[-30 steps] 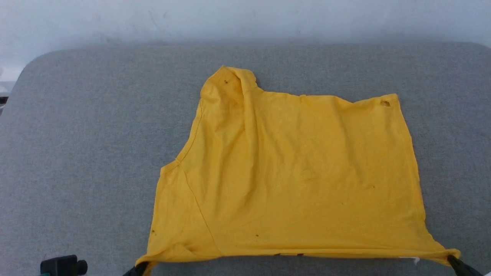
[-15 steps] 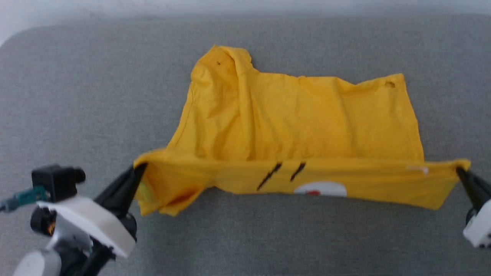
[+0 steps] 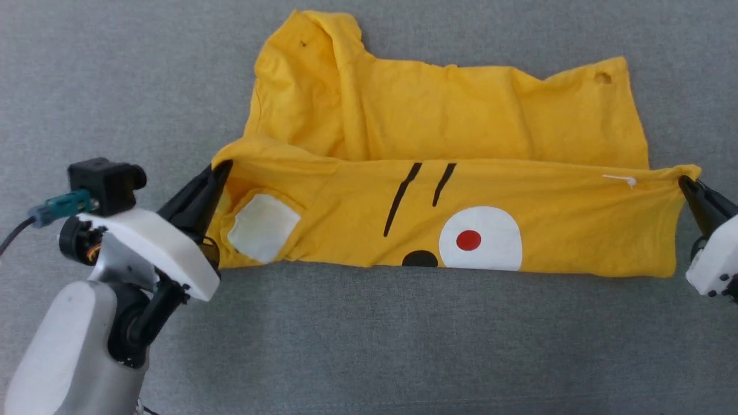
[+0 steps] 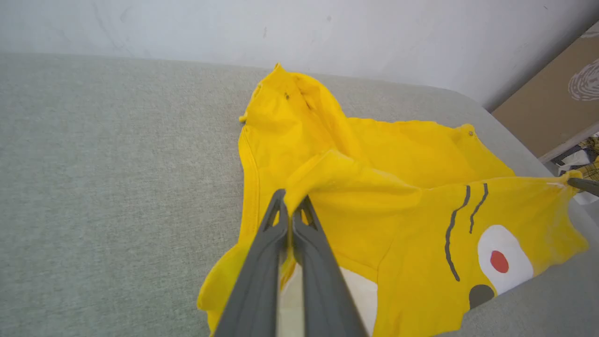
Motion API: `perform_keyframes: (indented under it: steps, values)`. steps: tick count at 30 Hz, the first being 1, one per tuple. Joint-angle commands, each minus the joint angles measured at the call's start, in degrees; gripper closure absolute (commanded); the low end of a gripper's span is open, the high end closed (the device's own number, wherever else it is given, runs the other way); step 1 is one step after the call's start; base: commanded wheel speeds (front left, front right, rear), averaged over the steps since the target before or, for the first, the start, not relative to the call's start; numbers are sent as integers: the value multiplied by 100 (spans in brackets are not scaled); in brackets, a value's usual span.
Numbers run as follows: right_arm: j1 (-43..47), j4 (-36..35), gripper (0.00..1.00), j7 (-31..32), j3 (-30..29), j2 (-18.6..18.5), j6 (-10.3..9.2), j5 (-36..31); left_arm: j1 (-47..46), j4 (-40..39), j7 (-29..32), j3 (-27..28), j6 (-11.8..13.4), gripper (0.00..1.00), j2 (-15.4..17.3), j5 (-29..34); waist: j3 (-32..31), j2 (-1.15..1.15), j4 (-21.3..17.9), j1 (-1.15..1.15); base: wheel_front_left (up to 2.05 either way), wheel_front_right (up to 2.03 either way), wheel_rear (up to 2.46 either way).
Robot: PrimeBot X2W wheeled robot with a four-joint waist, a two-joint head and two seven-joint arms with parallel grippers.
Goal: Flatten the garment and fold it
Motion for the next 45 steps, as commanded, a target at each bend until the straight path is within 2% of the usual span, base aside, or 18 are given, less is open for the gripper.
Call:
perform_keyframes:
  steps: [1,6,12,13,14,15,16,23,30,34,39,45]
  values:
    - [-84,58,100,-11,22,-9,-12,-44,-59,84,9,-53,-40,100,-10,-1,218,0,-64,-2,0,0,0]
    - [-280,525,100,129,199,-37,-12,-54,-272,716,304,-364,-59,100,-14,-31,433,0,-51,-2,0,0,0]
    - [-508,907,100,56,310,-14,-12,1,-498,1271,295,-431,-50,100,-129,-52,561,0,-22,-2,0,0,0]
    - [-528,944,97,42,323,-3,-12,5,-523,1328,287,-441,-51,97,-141,-54,567,0,-18,-2,0,0,0]
    - [-544,976,82,33,337,7,-12,11,-540,1379,266,-427,-41,75,-164,-75,570,0,-15,-2,0,0,0]
    - [-560,1003,19,22,335,25,-12,34,-556,1406,231,-406,-37,44,-189,-102,570,0,-12,-2,0,0,0]
    - [-580,1024,0,-3,300,55,-12,63,-568,1411,187,-381,-37,0,-216,-138,563,0,-9,-2,0,0,0]
    - [-441,810,0,27,146,101,-12,269,-337,1136,-127,-132,-45,0,-261,-451,297,0,11,-2,0,0,0]
    - [116,-60,0,-180,-264,251,-12,299,438,240,-799,316,131,0,-250,-550,-180,0,18,-2,0,0,0]
    - [526,-604,0,-737,-487,517,-12,61,1007,-224,-1537,553,358,0,-331,-248,-442,0,39,-2,0,0,0]
    - [1051,-977,0,-1718,-595,1023,-12,-515,1596,-495,-2550,655,702,0,-533,468,-717,0,77,-2,0,0,0]
    - [1567,-981,0,-2980,-571,1519,-12,-1354,2092,-648,-2804,823,838,0,-1015,1124,-1029,0,125,-2,0,0,0]
